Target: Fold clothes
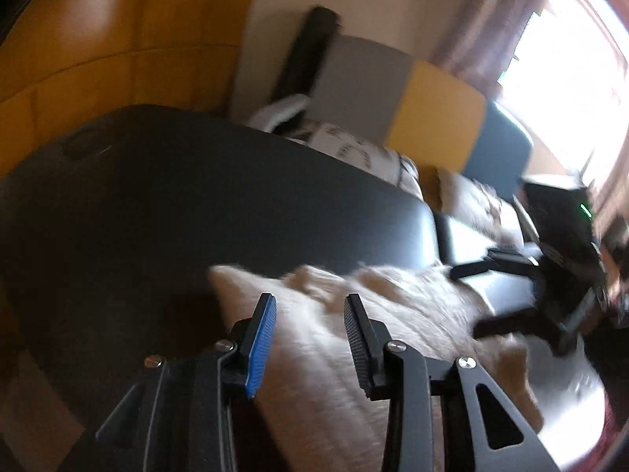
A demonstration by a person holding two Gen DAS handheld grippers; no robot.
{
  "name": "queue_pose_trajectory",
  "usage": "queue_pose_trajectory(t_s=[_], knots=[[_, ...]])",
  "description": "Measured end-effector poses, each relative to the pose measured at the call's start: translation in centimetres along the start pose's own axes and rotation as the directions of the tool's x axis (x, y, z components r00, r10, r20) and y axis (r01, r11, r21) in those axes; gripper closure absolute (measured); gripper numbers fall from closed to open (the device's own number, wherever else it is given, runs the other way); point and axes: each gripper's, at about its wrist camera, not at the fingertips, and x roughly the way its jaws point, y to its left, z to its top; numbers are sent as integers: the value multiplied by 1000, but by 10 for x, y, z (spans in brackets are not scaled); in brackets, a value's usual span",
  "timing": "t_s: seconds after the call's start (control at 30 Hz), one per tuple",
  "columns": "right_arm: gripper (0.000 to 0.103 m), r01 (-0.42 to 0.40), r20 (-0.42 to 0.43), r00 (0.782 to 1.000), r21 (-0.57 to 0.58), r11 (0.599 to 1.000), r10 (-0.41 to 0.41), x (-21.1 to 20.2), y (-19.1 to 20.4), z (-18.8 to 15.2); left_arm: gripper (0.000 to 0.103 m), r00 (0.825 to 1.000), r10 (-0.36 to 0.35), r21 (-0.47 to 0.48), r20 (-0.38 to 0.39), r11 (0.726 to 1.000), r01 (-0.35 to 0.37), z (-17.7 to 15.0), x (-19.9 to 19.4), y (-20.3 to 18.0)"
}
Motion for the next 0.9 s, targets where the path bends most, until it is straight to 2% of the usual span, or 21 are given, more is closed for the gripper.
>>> queue_pose_trajectory(t_s=[0.13,0.23,0.3,0.33,0.37,0.43,0.5,0.6,0.67,0.77,0.83,0.9], knots=[[6,17,56,998,-73,997,-13,-5,39,4,68,999,13,-55,44,998,-11,3,-13,16],[6,55,15,998,-49,997,-55,4,41,-5,67,996,55,27,-77,998,-53,4,20,5],[6,95,-29,995,-19,995,-96,9,32,-16,64,983,88,88,-159,993,-75,5,43,-4],[6,97,3,995,-2,995,-97,4,28,-21,63,976,93,62,-195,995,-83,2,55,0],[6,76,51,996,28,997,-78,1,24,-27,62,978,60,2,-202,998,-61,2,57,8],[6,65,90,993,60,996,-70,-2,21,-35,62,979,-3,-100,-203,995,-17,4,56,21],[6,85,100,991,51,995,-90,-1,25,-38,63,986,-21,-135,-164,991,-2,6,44,26],[6,148,76,986,14,989,-149,2,35,-35,66,994,-25,-108,-104,994,14,2,14,23],[5,197,68,978,35,980,-199,-4,46,-31,66,998,-29,-87,-63,996,23,-1,-6,21],[5,222,115,968,22,975,-223,-24,72,-35,66,999,-39,-10,-7,999,39,-19,-40,3],[5,260,114,960,-16,965,-257,-26,91,-44,65,998,-59,44,1,997,59,-34,-49,-13],[5,322,36,946,-13,947,-322,-15,95,-58,65,999,-16,91,-46,996,20,-51,-38,-35]])
